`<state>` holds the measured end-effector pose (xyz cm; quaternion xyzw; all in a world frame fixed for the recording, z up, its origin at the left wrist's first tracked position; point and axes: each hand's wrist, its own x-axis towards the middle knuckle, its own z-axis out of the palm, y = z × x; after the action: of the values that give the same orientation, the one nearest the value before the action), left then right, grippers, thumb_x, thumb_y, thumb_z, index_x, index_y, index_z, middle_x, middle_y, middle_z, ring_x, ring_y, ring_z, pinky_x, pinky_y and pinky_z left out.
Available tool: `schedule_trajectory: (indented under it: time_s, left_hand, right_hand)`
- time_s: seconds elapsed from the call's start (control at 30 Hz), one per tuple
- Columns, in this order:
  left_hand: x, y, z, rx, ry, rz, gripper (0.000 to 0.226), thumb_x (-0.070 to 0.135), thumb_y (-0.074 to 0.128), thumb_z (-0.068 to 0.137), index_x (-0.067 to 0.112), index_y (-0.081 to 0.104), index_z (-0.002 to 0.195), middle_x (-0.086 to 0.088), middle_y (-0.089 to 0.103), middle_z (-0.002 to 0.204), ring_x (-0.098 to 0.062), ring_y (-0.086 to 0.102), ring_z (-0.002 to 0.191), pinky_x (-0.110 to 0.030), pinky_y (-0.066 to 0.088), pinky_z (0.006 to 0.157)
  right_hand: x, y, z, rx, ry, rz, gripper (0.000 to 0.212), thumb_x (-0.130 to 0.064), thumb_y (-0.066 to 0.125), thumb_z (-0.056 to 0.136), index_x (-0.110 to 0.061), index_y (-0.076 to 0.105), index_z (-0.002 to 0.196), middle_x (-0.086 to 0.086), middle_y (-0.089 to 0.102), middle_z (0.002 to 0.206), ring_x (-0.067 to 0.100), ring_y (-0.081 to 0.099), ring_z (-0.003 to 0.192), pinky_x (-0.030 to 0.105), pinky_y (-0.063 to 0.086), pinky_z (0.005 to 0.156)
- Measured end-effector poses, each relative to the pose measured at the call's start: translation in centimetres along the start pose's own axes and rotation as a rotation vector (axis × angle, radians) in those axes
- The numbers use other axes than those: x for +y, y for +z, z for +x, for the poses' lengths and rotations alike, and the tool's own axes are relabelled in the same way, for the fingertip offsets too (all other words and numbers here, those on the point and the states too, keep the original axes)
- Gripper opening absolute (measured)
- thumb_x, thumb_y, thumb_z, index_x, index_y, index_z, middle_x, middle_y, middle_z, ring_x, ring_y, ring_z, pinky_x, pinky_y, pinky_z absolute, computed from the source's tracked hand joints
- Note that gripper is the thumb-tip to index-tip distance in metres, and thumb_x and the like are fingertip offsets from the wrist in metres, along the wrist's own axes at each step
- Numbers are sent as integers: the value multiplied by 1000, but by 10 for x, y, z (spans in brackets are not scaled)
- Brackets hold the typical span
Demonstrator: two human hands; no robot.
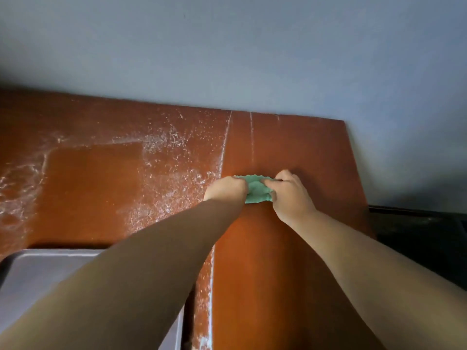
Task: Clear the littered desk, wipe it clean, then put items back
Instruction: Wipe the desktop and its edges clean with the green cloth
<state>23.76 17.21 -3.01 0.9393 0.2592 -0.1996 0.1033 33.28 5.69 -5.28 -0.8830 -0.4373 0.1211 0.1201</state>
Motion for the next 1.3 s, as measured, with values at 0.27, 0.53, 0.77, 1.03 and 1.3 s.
schedule_trajectory:
  time_s: [0.27,0.53,0.77,1.03,1.3]
  left_hand:
    - [-21,-87,154,141,-63,-102,34,-5,45,88,1,56,120,-17,55,122,-36,54,111,-37,44,83]
    - [-16,-87,173,227,-67,-4,32,-2,49,86,6,59,115,-15,57,117,-35,56,108,-33,39,72]
    - [24,-57,83,47,-110,81,32,-4,44,89,4,59,116,-14,62,114,-32,61,103,-34,49,80]
    - [82,14,-35,39,-17,-120,41,12,38,92,17,46,132,-4,50,135,-25,47,126,-30,41,98]
    - [101,101,-64,535,-136,-178,68,33,36,75,12,33,140,-9,33,148,-19,-4,146,-42,13,112]
  right_hand:
    - [29,-14,177,163,35,-41,38,-5,45,92,-16,61,125,19,51,113,37,46,107,35,40,89]
    - [32,-22,190,229,41,-20,37,-1,41,89,-15,64,115,17,48,112,32,42,107,32,37,84]
    - [33,-31,89,42,-39,14,39,-21,44,92,-19,55,130,5,46,115,23,41,110,35,43,90]
    - [43,-42,-61,-125,-215,-154,35,-44,61,85,-12,67,100,-2,51,102,17,49,102,30,46,79]
    - [88,-17,-104,1,-350,-90,63,-37,85,58,-28,56,113,-7,56,74,12,56,61,23,48,47]
